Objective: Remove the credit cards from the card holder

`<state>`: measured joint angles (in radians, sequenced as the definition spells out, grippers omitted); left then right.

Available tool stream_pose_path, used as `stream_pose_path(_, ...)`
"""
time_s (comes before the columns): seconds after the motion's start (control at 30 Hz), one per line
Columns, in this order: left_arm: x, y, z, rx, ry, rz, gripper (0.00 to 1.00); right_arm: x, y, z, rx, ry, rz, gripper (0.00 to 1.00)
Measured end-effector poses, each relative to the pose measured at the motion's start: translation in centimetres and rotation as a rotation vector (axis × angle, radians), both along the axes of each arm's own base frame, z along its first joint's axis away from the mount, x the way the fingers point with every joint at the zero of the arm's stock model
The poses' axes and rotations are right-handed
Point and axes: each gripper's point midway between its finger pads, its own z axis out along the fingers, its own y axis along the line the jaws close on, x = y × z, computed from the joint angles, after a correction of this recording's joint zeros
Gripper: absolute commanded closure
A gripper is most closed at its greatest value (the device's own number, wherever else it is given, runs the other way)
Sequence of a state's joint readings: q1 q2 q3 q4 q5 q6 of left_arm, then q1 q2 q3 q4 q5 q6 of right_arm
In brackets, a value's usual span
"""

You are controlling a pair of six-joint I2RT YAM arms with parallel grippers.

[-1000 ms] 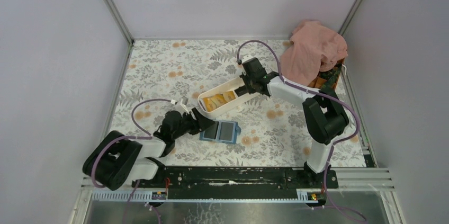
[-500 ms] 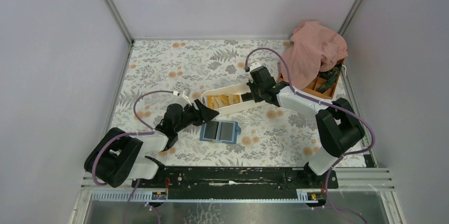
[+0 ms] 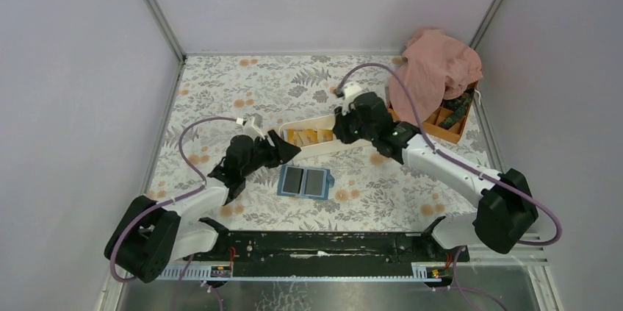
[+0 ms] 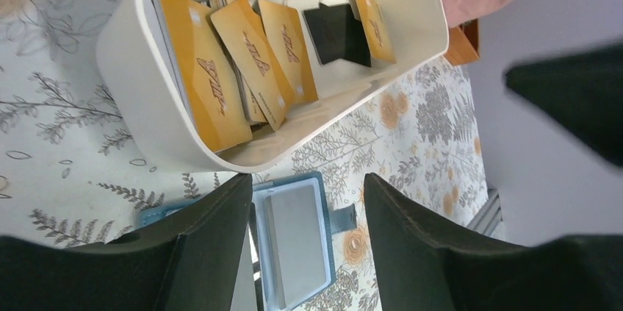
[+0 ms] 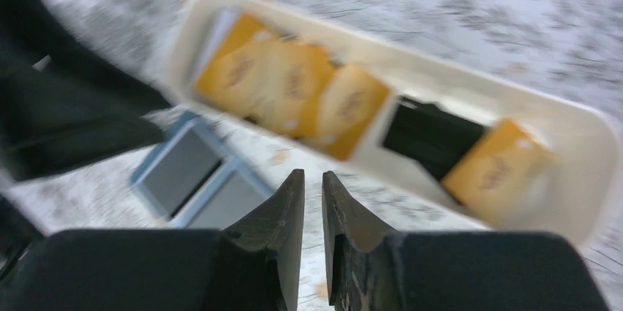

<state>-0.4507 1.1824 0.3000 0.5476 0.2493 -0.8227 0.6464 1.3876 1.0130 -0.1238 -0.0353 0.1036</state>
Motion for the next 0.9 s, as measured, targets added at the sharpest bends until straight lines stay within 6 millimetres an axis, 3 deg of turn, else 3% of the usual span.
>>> stream_pose_path(0.07,0.4,0.3,0.4,0.026,0.010,0.019,0.35,-2.3,2.7,0.4,0.024,0.003,0.080,0.78)
stream_pose_path(0.17,1.5,0.8,2.2,0.058,-0.012,0.062,0.36,-6.9,6.9,-1.3,0.037,0.048,0.218,0.78)
stream_pose_path(0.23,2.0,1.2,3.7,0.055,-0.049,0.094,0.39,-8.9,8.0,-3.2,0.031,0.093,0.262,0.78)
stream_pose_path(0.3,1.9,1.7,4.6,0.047,-0.078,0.119,0.39,-9.8,8.0,-5.6,0.010,0.149,0.263,0.78)
stream_pose_path(0.47,0.0,4.3,5.0,0.043,-0.141,0.200,0.40,-9.3,8.2,-9.9,-0.046,0.240,0.230,0.77)
stream_pose_path(0.63,-0.7,5.4,5.8,0.040,-0.188,0.239,0.40,-7.4,10.4,-11.0,-0.062,0.246,0.218,0.74)
stream_pose_path(0.77,-1.2,5.4,3.6,0.071,-0.144,0.218,0.40,-4.4,12.6,-11.8,-0.084,0.216,0.182,0.70)
stream_pose_path(0.9,-2.2,5.1,0.6,0.107,-0.067,0.171,0.40,-2.8,12.7,-12.0,-0.101,0.207,0.153,0.69)
